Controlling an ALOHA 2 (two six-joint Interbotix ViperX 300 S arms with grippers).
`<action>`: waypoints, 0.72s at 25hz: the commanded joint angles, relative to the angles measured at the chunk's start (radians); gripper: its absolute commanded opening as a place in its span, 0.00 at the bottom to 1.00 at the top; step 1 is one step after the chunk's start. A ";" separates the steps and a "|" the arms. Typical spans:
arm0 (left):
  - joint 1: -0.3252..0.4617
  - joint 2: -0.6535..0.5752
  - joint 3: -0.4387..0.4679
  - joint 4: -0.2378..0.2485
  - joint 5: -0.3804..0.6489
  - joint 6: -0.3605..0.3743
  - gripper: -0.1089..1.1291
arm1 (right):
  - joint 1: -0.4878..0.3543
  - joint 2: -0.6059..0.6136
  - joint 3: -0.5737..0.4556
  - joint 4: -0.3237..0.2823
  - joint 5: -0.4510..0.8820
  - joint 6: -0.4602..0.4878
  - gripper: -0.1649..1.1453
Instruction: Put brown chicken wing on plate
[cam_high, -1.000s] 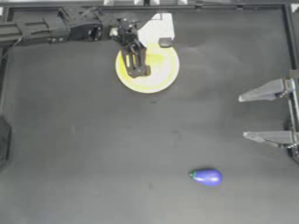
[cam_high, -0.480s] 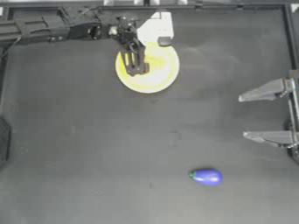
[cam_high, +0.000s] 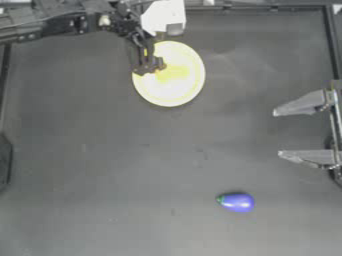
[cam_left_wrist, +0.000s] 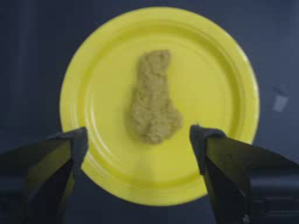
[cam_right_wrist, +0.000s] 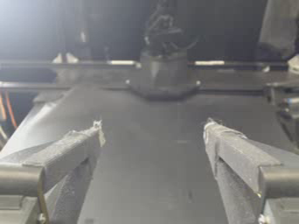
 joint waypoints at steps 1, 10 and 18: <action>-0.038 -0.137 0.031 -0.026 -0.008 0.002 0.88 | 0.000 0.006 -0.014 0.003 -0.009 -0.002 0.88; -0.121 -0.310 0.193 -0.058 -0.094 -0.020 0.88 | 0.000 0.006 -0.014 0.002 -0.009 -0.002 0.88; -0.201 -0.480 0.360 -0.058 -0.227 -0.098 0.88 | -0.002 0.005 -0.014 0.003 -0.009 -0.002 0.88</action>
